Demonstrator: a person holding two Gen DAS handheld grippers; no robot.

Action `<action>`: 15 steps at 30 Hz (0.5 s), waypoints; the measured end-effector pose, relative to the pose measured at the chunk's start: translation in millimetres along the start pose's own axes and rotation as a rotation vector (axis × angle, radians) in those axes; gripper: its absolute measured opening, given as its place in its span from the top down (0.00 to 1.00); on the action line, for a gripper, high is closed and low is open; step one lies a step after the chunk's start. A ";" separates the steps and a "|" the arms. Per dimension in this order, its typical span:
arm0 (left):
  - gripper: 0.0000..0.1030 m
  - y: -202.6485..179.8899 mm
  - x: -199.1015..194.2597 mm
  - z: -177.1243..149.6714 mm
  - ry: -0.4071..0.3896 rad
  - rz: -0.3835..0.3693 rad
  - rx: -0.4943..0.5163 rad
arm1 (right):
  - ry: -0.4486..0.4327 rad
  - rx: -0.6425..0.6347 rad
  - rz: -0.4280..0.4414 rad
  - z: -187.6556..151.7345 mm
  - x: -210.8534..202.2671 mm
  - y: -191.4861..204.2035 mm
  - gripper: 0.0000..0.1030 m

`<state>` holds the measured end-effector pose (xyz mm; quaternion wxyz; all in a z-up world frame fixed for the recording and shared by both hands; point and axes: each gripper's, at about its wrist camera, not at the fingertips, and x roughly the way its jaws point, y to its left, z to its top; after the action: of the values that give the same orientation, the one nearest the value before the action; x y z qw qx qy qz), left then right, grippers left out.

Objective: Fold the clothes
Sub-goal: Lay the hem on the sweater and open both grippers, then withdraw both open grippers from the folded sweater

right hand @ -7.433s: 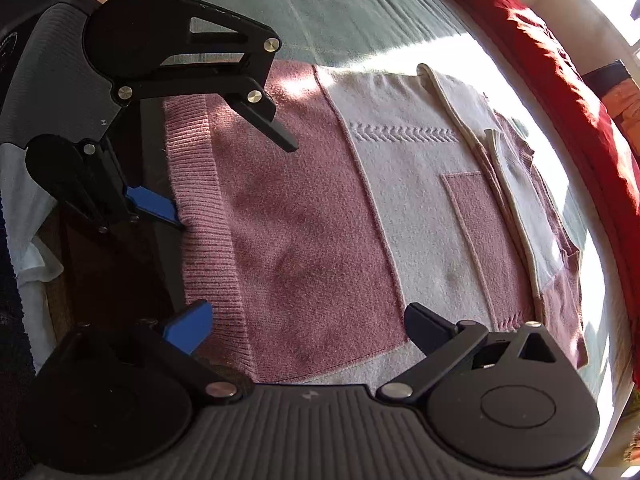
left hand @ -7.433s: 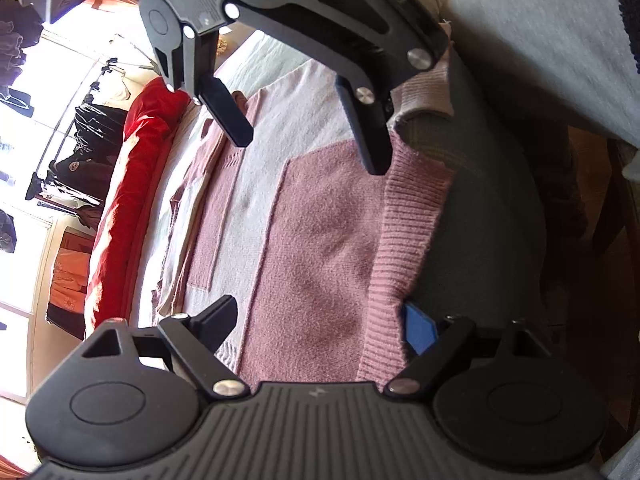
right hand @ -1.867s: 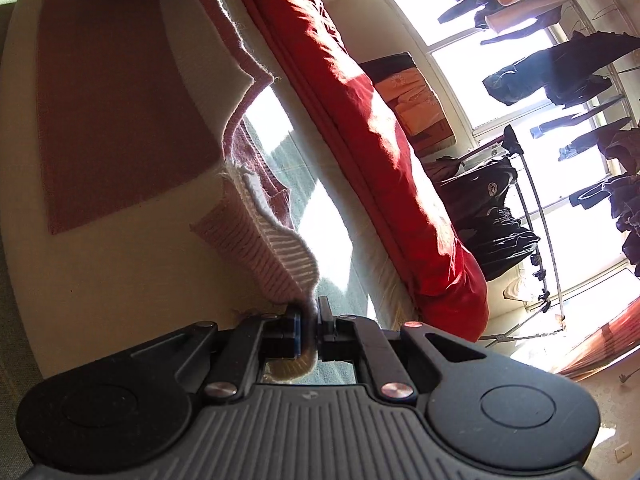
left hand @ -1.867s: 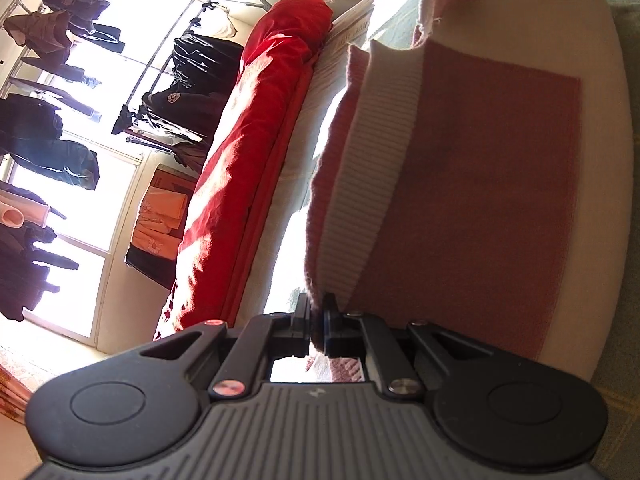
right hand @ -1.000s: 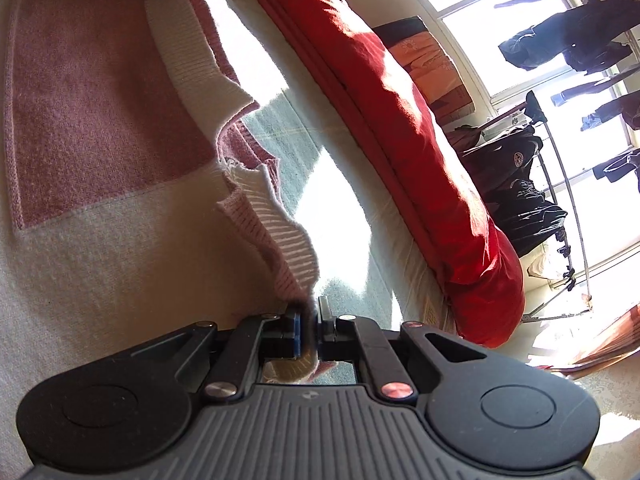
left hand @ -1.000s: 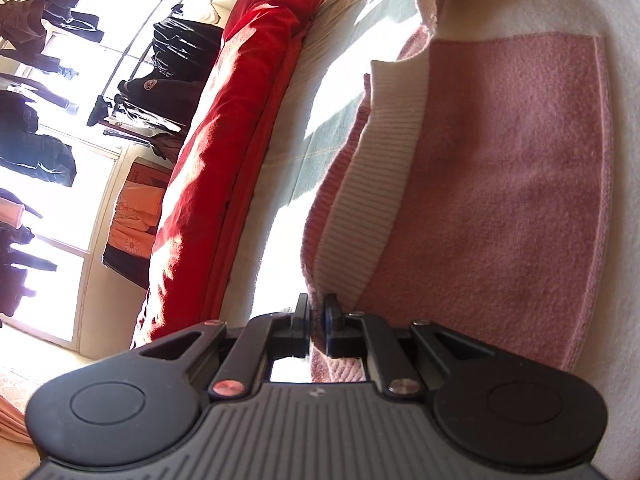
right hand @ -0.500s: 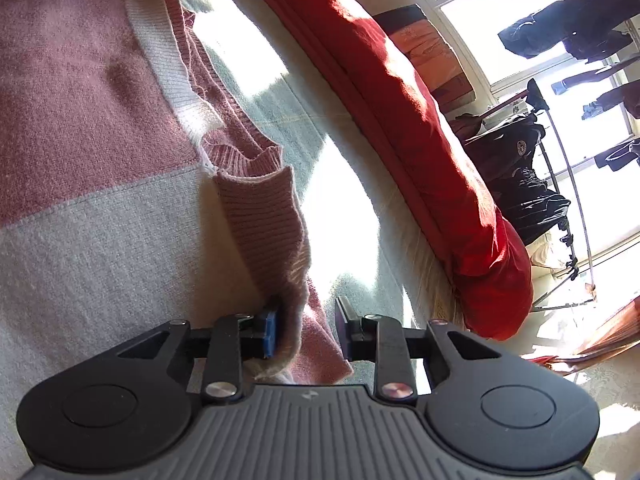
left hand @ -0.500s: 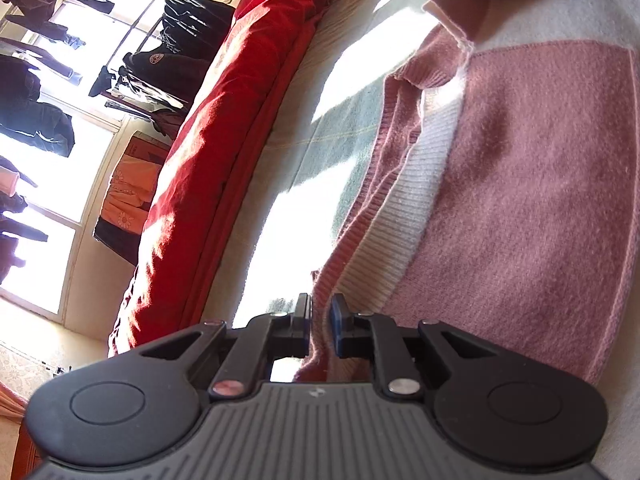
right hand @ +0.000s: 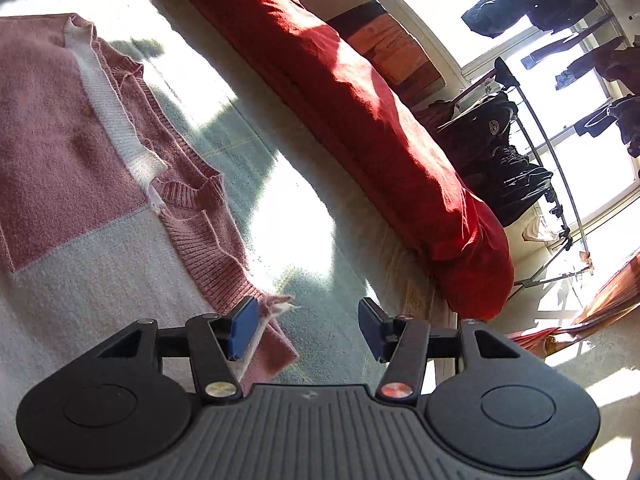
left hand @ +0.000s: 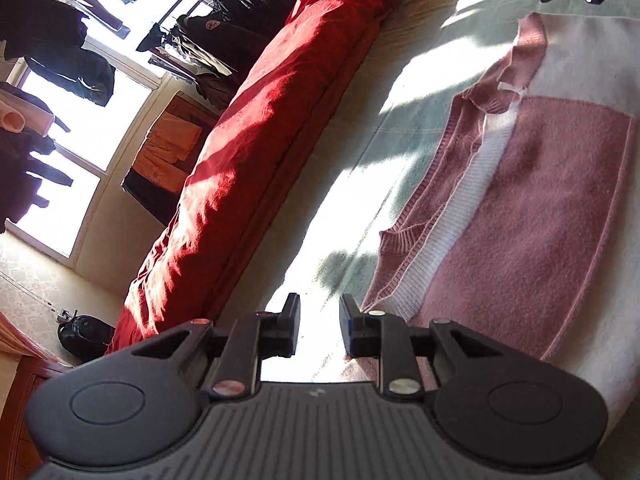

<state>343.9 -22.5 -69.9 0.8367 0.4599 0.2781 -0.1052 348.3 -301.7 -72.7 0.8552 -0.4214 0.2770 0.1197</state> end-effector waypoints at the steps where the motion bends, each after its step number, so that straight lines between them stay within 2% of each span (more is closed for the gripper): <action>1: 0.74 -3.0 -4.8 -5.2 0.003 -0.032 -0.015 | 0.004 0.029 0.023 -2.1 -3.1 -1.9 0.42; 5: 0.74 -22.2 -20.0 -24.0 0.010 -0.147 -0.069 | 0.024 0.149 0.124 -11.7 -13.2 -8.3 0.49; 6: 0.74 -28.0 -21.1 -27.2 0.011 -0.168 -0.077 | 0.033 0.183 0.158 -15.2 -13.9 -9.0 0.56; 7: 0.74 -33.9 -18.7 -29.4 0.017 -0.184 -0.087 | 0.038 0.239 0.210 -19.4 -12.9 -10.4 0.62; 9: 0.74 -45.7 -13.5 -33.7 0.029 -0.215 -0.109 | 0.045 0.358 0.317 -28.0 -10.5 -13.6 0.62; 11: 0.74 -48.7 -0.6 -37.4 0.058 -0.245 -0.177 | 0.044 0.454 0.403 -35.0 -3.2 -13.3 0.62; 15: 0.74 -41.4 22.4 -53.1 0.116 -0.302 -0.361 | 0.125 0.604 0.472 -53.5 25.5 -9.7 0.65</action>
<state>324.9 0.3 -134.4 0.8627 0.2613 0.4058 -0.1510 353.5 -350.5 -107.3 0.8713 -0.0817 0.4406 0.2002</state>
